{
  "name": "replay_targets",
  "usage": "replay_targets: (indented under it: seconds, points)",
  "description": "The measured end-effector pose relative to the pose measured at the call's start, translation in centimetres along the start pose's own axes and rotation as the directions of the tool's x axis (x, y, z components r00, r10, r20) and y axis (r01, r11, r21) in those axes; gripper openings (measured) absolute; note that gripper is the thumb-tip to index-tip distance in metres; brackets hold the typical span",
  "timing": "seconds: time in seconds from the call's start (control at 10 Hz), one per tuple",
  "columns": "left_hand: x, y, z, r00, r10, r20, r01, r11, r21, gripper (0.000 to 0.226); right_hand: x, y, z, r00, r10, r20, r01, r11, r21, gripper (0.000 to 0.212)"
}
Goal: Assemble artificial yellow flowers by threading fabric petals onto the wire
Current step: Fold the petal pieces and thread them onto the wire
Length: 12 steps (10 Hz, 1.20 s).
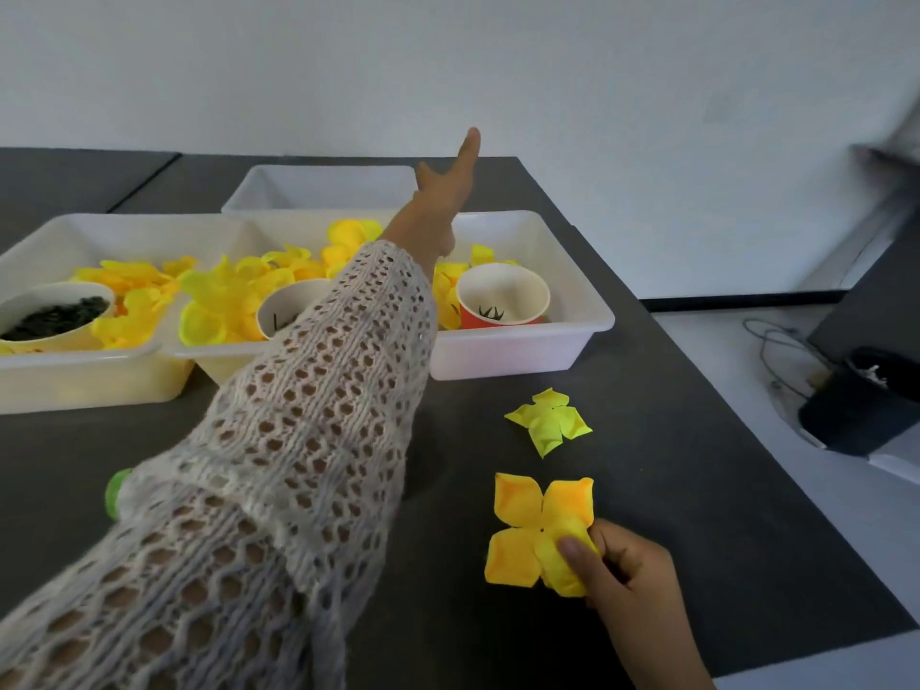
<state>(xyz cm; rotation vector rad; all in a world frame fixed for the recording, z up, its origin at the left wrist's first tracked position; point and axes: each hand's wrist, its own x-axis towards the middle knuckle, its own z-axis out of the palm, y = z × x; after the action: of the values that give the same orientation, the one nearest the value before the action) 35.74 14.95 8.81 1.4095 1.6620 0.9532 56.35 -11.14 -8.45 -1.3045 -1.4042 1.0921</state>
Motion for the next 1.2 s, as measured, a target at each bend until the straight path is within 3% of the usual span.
replay_targets:
  seconds: [0.1,0.2,0.3,0.4,0.5,0.6,0.7,1.0,1.2]
  points:
    - [-2.2,1.0,0.3,1.000,-0.003,-0.026,-0.009,0.899,-0.438,0.078,0.0,0.0,-0.1,1.000,0.009,0.004,-0.009,1.000,-0.015,0.038]
    - [-7.3,0.5,-0.1,0.988,0.148,0.041,-0.093,0.788,-0.609,0.055,-0.1,-0.2,0.1,1.000,0.021,-0.002,-0.022,1.000,-0.023,0.050]
    - [-13.4,-1.0,1.1,0.956,0.245,0.160,-0.131,0.848,-0.514,0.036,0.0,-0.6,0.4,0.999,0.041,0.019,-0.040,0.998,-0.056,0.041]
    - [-18.5,-4.6,2.8,0.863,0.265,0.430,-0.236,0.964,-0.120,0.028,0.2,-1.1,0.5,0.994,0.077,0.080,-0.071,0.995,-0.075,0.028]
    - [-22.4,-9.5,4.0,0.731,0.205,0.651,-0.387,0.910,0.147,0.029,0.6,-1.5,0.1,0.980,0.141,0.141,-0.126,0.986,-0.109,0.019]
    - [-23.7,-12.3,5.0,0.820,0.120,0.560,-0.318,0.909,0.271,0.032,1.1,-1.8,0.0,0.960,0.208,0.185,-0.155,0.952,-0.263,0.020]
    - [-23.6,-13.4,5.9,0.886,0.159,0.435,-0.294,0.918,0.265,0.031,1.8,-2.1,0.7,0.955,0.262,0.140,-0.201,0.918,-0.343,0.025]
    - [-22.7,-14.7,6.5,0.899,0.303,0.316,-0.369,0.913,0.175,0.011,2.9,-2.1,1.8,0.970,0.243,-0.004,-0.231,0.919,-0.320,0.043]
    - [-22.8,-14.8,7.6,0.959,0.248,0.140,-0.271,0.946,0.180,0.008,2.8,-2.4,2.1,0.982,0.190,0.011,-0.180,0.944,-0.275,0.051]
